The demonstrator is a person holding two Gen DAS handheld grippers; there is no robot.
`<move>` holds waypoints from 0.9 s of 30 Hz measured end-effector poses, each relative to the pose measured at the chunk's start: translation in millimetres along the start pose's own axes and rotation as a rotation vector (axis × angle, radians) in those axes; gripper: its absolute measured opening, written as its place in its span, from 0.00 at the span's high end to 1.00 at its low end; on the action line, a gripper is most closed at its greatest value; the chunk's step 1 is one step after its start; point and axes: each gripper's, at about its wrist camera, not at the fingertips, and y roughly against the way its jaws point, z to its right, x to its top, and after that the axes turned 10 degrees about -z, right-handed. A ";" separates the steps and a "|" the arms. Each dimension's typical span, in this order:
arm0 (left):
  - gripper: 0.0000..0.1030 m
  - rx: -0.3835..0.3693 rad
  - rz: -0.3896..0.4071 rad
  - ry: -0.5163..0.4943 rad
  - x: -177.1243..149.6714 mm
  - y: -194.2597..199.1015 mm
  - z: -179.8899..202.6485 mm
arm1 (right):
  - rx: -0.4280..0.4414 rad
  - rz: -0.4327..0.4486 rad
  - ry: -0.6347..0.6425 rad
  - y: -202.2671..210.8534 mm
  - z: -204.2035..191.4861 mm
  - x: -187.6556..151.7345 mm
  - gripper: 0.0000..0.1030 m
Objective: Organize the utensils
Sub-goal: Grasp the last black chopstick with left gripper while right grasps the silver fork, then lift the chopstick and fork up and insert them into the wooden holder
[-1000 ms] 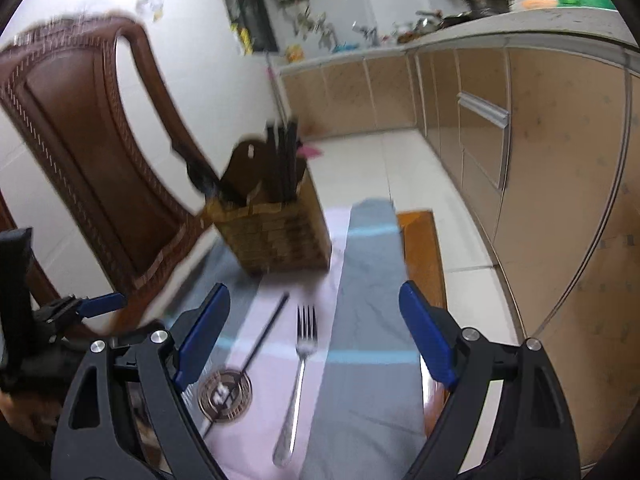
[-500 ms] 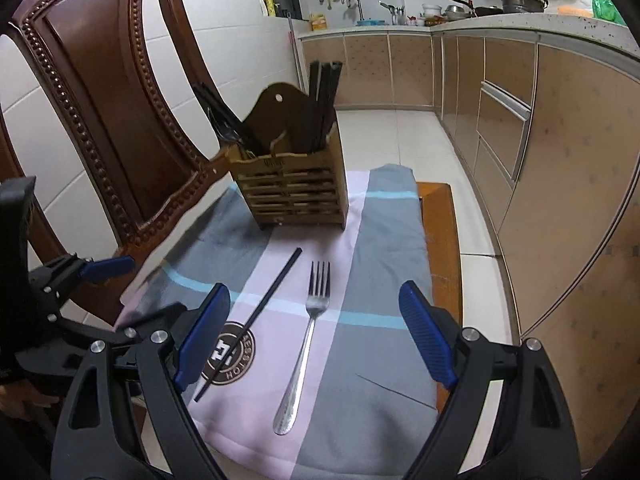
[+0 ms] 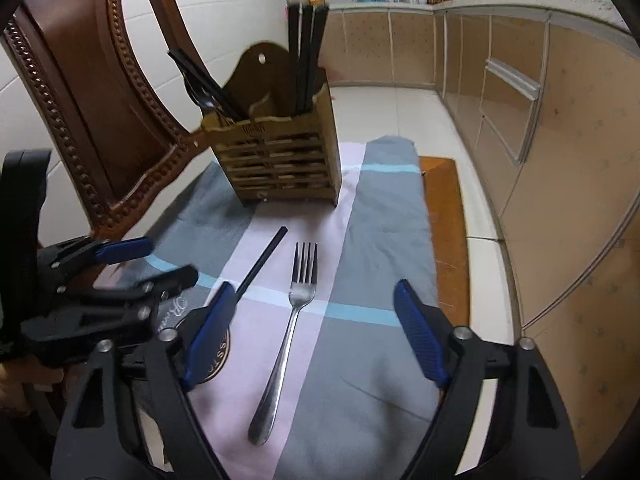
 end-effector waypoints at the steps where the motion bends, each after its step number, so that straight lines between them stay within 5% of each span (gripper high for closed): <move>1: 0.37 0.009 -0.018 -0.006 4.3 -10.9 1.0 | 0.008 -0.012 0.000 -6.9 2.6 1.6 0.32; 5: 0.37 -0.004 -0.060 -0.011 19.2 -44.9 4.9 | 0.062 -0.090 0.013 -52.6 17.6 15.2 0.47; 15: 0.52 -0.048 -0.121 0.002 48.5 -92.0 6.0 | 0.231 -0.142 0.003 -108.2 33.6 41.3 0.52; 18: 0.57 -0.045 -0.117 0.003 60.5 -98.1 4.4 | 0.273 -0.163 0.028 -121.3 28.1 51.9 0.65; 20: 0.68 -0.042 -0.114 -0.005 65.2 -99.9 4.0 | 0.307 -0.179 0.018 -126.2 28.7 55.6 0.73; 21: 0.86 -0.048 -0.114 -0.004 66.7 -100.2 3.0 | 0.323 -0.189 0.020 -127.6 28.0 56.8 0.78; 22: 0.92 -0.060 -0.116 0.004 68.3 -100.8 0.8 | 0.336 -0.211 0.035 -129.4 25.1 58.4 0.82; 27: 0.94 -0.098 -0.111 0.040 66.4 -89.1 -13.7 | 0.330 -0.211 0.043 -113.0 18.7 64.0 0.83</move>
